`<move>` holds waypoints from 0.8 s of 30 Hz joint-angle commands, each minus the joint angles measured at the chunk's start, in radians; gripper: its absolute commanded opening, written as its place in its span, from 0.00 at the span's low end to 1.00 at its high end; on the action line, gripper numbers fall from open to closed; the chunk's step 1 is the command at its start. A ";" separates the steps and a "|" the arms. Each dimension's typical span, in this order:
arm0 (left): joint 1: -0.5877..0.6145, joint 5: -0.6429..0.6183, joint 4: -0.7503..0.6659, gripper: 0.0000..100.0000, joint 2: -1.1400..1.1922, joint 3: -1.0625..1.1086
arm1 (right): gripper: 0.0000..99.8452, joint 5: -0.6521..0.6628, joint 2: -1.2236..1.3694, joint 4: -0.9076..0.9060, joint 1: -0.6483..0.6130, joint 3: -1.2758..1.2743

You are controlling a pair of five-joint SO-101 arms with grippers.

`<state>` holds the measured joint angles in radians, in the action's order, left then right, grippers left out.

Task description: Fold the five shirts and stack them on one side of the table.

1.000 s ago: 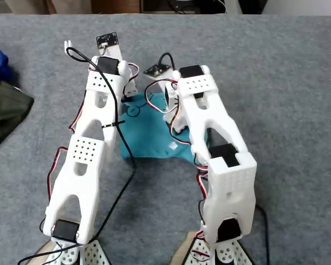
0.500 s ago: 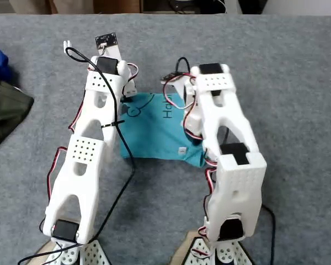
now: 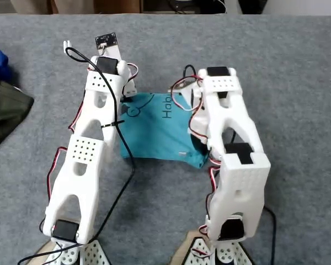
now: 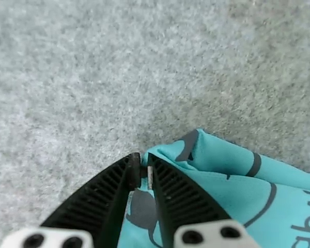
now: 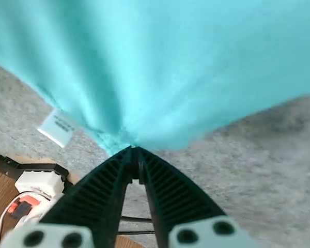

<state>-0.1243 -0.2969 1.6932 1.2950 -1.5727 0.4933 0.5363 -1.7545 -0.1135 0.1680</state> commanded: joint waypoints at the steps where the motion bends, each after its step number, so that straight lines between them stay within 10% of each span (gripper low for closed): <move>1: 0.011 -0.002 0.000 0.04 -0.018 -0.008 | 0.00 -0.028 -0.087 -0.020 0.038 0.070; 12: -0.029 -0.009 0.066 0.32 -0.027 -0.100 | 0.01 -0.209 -0.335 -0.012 0.047 0.216; 24: 0.101 -0.003 0.066 0.34 -0.111 -0.098 | 0.00 -0.229 -0.475 -0.029 0.038 0.067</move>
<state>-0.0614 -0.2969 1.7484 1.2612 -1.6280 0.2754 0.1788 -1.7637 -0.0829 0.2708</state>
